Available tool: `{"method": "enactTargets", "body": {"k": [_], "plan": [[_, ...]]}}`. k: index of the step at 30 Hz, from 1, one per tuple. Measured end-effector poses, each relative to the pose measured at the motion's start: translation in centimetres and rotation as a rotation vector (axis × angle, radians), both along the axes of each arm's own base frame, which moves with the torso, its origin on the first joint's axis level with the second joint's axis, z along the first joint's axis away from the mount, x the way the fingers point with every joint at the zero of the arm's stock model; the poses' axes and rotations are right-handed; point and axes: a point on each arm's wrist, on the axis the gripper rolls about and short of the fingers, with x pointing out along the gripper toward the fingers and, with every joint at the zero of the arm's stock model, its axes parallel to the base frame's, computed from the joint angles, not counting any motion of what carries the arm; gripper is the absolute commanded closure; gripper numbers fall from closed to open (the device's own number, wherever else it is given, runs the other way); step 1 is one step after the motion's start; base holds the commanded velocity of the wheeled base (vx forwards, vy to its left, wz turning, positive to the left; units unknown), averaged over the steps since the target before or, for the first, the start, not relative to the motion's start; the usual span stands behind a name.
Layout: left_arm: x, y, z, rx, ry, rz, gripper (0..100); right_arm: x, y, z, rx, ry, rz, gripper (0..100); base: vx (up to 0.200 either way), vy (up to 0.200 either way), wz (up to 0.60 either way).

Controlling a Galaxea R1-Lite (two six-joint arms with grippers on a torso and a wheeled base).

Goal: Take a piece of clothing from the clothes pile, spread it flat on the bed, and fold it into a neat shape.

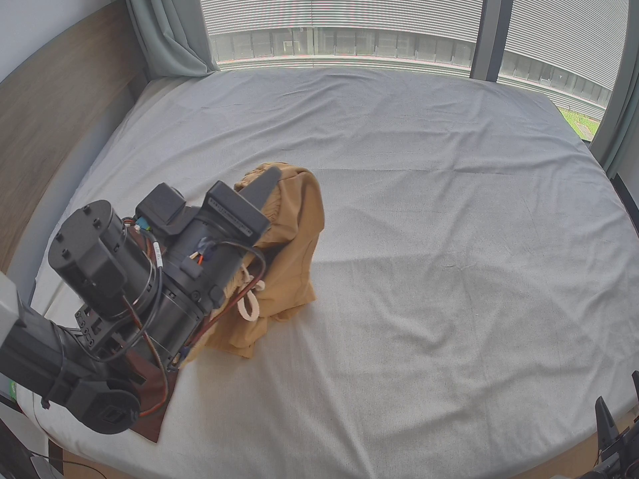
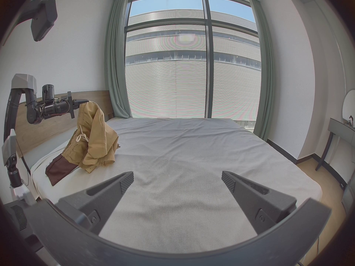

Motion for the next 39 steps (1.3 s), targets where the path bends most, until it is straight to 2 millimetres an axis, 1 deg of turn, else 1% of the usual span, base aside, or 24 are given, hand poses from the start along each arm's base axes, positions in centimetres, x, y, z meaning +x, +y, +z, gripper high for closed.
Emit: {"method": "enactTargets", "body": {"k": [15,20,25,32,36,39], "plan": [[-1.5,-5.1,1.1,-0.064,0.038,-0.183,100,0.0,0.0,0.0,0.000,0.000,0.000,0,0.000,0.000,0.00],[-1.4,-6.3,0.7,-0.066,0.060,-0.276,100,0.0,0.0,0.0,0.000,0.000,0.000,0,0.000,0.000,0.00],[-1.2,-7.2,-0.4,-0.053,0.093,-0.376,100,0.0,0.0,0.0,0.001,0.000,0.000,0,0.000,0.000,0.00],[-0.7,-8.6,-1.5,-0.038,0.113,-0.414,100,0.0,0.0,0.0,0.001,0.000,-0.001,0,0.000,0.000,0.00],[-0.8,-9.9,-2.1,-0.032,0.124,-0.451,100,0.0,0.0,0.0,0.001,0.000,-0.001,0,0.000,0.000,0.00],[-1.2,-10.9,-2.2,-0.041,0.127,-0.481,100,0.0,0.0,0.0,0.000,0.000,-0.001,0,0.000,0.000,0.00]]}}
